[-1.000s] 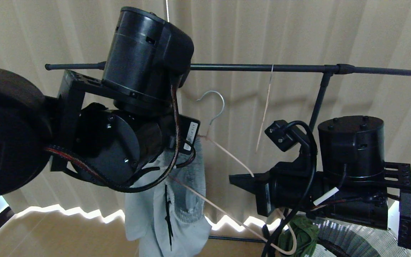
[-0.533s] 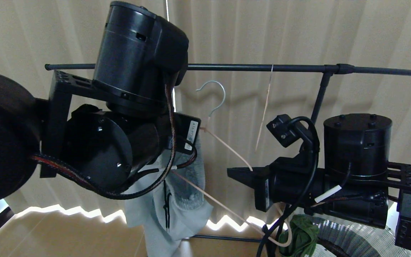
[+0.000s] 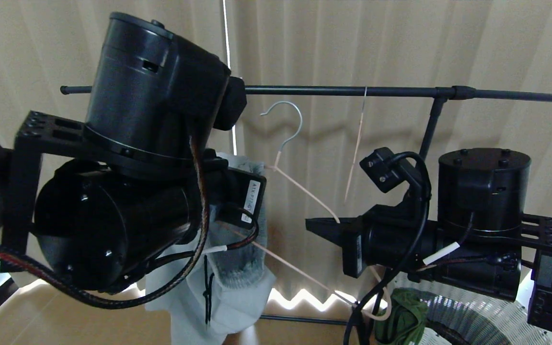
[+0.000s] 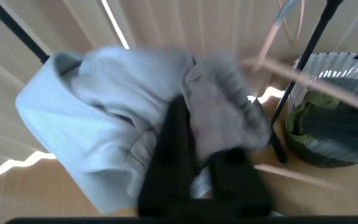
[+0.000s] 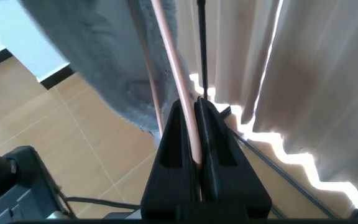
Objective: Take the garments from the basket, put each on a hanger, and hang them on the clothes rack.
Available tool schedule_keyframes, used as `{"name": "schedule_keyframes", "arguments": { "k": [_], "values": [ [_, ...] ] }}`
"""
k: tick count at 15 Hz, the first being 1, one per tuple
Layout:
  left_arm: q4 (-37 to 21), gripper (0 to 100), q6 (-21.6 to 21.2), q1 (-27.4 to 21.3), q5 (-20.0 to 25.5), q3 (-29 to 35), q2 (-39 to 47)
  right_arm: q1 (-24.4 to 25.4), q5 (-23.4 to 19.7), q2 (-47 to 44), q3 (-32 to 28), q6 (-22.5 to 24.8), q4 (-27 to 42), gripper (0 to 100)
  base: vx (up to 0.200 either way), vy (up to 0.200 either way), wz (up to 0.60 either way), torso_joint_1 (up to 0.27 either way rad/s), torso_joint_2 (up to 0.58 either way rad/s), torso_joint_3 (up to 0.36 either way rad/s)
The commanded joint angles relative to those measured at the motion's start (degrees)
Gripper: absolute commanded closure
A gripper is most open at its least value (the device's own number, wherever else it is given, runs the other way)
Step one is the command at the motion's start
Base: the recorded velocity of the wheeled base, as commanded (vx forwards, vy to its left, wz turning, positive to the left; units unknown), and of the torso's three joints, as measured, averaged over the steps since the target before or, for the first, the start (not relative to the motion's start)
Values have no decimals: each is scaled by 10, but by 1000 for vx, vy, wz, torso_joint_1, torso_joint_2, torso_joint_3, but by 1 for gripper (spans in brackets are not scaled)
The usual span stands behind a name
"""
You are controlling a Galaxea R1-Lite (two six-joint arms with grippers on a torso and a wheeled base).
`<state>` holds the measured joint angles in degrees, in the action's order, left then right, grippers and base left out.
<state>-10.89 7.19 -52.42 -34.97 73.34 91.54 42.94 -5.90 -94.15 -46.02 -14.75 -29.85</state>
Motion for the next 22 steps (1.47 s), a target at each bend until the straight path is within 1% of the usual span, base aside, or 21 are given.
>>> {"name": "schedule_keyframes", "arguments": {
  "k": [1, 4, 8, 10, 11, 13, 14, 17, 18, 19, 20, 22],
  "values": [
    [2, 0, -2, 0, 0, -14, -19, -2, 0, 5, 1, 6, 0, 100, 0, 0, 0, 0, 0, 0],
    [6, 0, -2, 1, -1, -29, -37, -6, 0, 14, 0, 10, 0, 100, 0, 0, 0, 0, 0, 0],
    [10, 0, -3, 1, -1, -78, -80, -29, 0, 22, -1, 11, 0, 100, 0, 0, 0, 0, 0, 0],
    [12, 0, -4, 2, -1, -94, -91, -31, -1, 27, 0, 11, 0, 100, 0, 0, 0, 0, 0, 0],
    [32, 0, -6, 5, 0, -108, -100, -32, -1, 31, 0, 11, 0, 100, 0, 0, 0, 0, 0, 0],
    [47, 0, -10, 10, 0, -116, -106, -34, -2, 34, 1, 11, 0, 100, 0, 0, 0, 0, 0, 0],
    [52, 0, -28, 36, 0, -132, -123, -36, -4, 36, 2, 11, 0, 100, 0, 0, 0, 0, 0, 0],
    [52, 0, -32, 72, 0, -166, -138, -42, -7, 49, 5, 12, 1, 100, 0, 0, 0, 0, 0, 0],
    [52, 0, -32, 72, 0, -166, -138, -42, -7, 49, 5, 12, 1, 100, 0, 0, 0, 0, 0, 0],
    [72, 0, -32, 99, 0, -195, -140, -43, -7, 57, 8, 15, 1, 100, 0, 0, 0, 0, 0, 0],
    [92, 0, -33, 114, 7, -210, -138, -43, -7, 63, 10, 16, 1, 100, 0, 0, 0, 0, 0, 0],
    [141, 0, -33, 152, 49, -235, -124, -43, -9, 71, 10, 16, 1, 100, 0, 0, 0, 0, 0, 0]
  ]
}}
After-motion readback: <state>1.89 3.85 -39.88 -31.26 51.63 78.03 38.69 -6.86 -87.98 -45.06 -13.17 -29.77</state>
